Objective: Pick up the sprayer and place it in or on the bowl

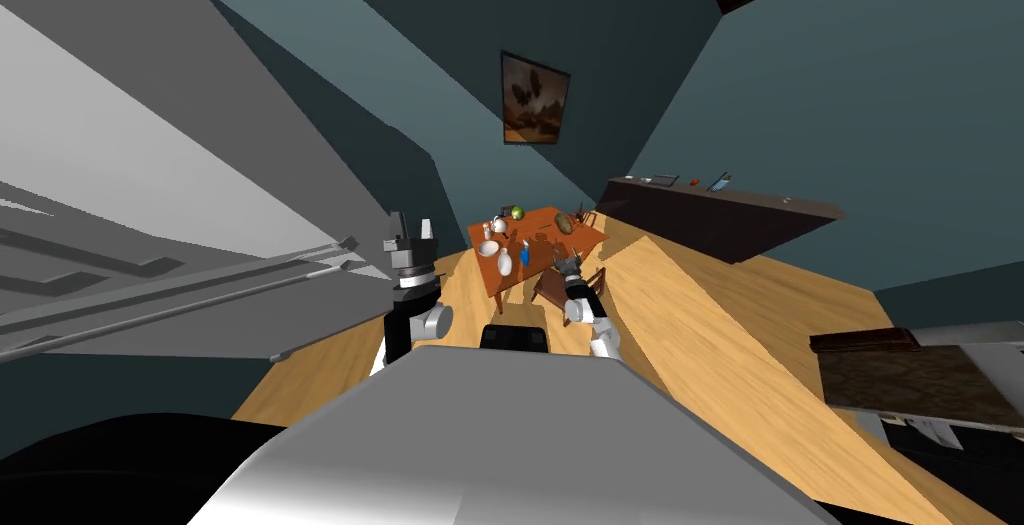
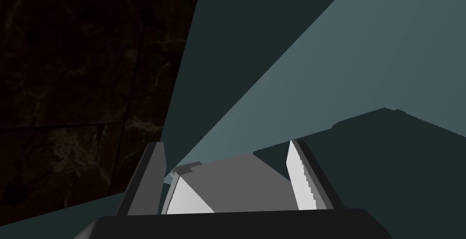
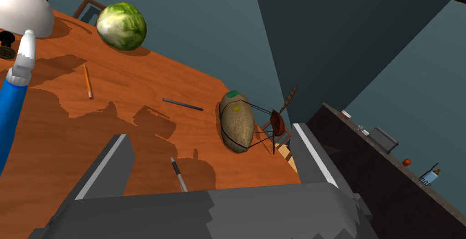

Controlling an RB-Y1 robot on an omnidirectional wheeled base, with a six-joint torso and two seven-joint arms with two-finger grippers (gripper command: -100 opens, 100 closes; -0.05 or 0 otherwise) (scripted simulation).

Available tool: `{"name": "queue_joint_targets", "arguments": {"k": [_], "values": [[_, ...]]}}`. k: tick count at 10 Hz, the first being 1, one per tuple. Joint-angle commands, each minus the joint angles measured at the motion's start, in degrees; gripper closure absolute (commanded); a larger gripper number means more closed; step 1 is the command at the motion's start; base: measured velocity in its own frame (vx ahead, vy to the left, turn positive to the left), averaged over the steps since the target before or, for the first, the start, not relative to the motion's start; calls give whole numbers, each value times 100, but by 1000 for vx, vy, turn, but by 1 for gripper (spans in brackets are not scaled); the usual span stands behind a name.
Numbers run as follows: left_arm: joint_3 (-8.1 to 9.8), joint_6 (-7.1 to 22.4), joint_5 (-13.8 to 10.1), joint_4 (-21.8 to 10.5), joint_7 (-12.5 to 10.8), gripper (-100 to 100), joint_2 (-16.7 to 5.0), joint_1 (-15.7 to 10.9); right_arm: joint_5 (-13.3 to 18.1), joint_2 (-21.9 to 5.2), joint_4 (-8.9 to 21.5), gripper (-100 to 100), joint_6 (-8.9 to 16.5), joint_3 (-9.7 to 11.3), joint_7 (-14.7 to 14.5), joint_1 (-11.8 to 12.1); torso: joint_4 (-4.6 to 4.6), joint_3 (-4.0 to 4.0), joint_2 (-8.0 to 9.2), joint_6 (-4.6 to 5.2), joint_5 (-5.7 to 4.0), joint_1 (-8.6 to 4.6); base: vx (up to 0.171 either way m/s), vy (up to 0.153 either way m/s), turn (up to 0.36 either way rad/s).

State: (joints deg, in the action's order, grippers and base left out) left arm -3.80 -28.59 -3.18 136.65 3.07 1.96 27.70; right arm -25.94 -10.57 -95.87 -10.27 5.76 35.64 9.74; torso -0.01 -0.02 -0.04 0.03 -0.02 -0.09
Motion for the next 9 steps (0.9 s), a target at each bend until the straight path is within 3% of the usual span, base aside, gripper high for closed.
{"name": "queue_joint_targets", "arguments": {"k": [1, 3, 5, 6, 8, 9], "values": [[0, 0, 0, 0, 0, 0, 0, 0, -113, 2, 286, -100, 165, 12, 153, -136, 0, 0, 0, 0, 0, 0, -3, -22, 131], [0, 0, 0, 0, 0, 0, 0, 0, -209, 3, 534, -100, 307, 15, 278, -262, 0, -1, -3, -3, 0, -3, 3, -36, 120], [0, 0, 0, 0, 0, 0, 0, 0, -387, 13, 931, -100, 606, 8, 499, -519, -1, -2, -3, -1, -1, -2, 6, -37, 146], [0, 0, 0, 0, 0, 0, 0, 0, -387, 13, 1009, -100, 606, 8, 499, -519, 0, -2, -4, -1, 0, -6, 11, -37, 66], [0, 0, 0, 0, 0, 0, 0, 0, -547, 39, 1372, -100, 914, -16, 681, -774, -2, -4, -7, 0, 0, -2, 17, -35, 143], [0, 0, 0, 0, 0, 0, 0, 0, -547, 39, 1460, -100, 914, -16, 681, -774, -2, -5, -10, -1, -1, -4, 14, -35, 71]]}}
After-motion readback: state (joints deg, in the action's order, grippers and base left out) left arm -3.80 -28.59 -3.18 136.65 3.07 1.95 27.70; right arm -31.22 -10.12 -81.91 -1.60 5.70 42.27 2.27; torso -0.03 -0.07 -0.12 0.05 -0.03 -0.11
